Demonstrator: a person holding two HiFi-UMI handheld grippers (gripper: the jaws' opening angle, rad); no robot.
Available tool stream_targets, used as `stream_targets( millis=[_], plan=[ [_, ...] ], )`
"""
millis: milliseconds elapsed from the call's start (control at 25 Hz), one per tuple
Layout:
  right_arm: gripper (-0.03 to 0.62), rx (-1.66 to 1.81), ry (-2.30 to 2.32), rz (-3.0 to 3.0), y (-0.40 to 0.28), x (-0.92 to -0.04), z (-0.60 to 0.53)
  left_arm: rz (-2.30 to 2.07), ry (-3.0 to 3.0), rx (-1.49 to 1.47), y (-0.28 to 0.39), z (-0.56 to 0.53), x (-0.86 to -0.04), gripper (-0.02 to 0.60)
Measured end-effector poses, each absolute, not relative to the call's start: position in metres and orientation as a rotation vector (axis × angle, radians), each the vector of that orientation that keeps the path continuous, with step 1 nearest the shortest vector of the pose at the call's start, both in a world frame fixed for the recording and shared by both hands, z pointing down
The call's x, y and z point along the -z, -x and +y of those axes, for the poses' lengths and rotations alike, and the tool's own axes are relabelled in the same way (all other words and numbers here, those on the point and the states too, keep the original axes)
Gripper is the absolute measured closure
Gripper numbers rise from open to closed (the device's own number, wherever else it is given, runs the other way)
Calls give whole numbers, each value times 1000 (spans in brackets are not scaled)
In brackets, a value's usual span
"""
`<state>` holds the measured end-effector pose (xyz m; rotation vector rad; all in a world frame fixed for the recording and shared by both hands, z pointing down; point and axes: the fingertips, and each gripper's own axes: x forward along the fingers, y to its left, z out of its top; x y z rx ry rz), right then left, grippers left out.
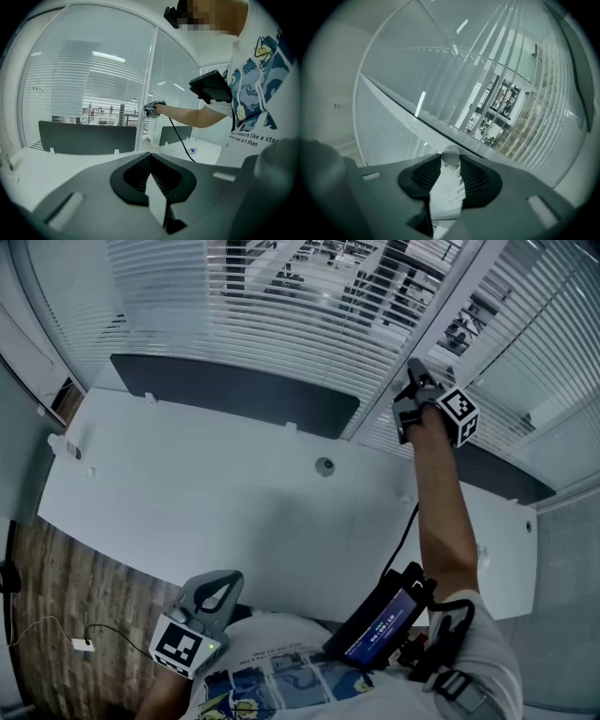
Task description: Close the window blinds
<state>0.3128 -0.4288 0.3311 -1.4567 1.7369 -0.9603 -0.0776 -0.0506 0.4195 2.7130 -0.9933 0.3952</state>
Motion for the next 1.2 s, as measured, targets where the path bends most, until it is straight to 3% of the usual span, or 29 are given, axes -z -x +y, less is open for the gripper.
stream_targets(
  millis=[880, 1200],
  plan=[
    [471, 571, 2049, 2101, -307, -322, -428, -995, -2722, -379, 83, -47, -420, 575],
    [471, 208, 2438, 2289, -305, -321, -427, -993, -2711, -380, 83, -47, -420, 575]
  ],
)
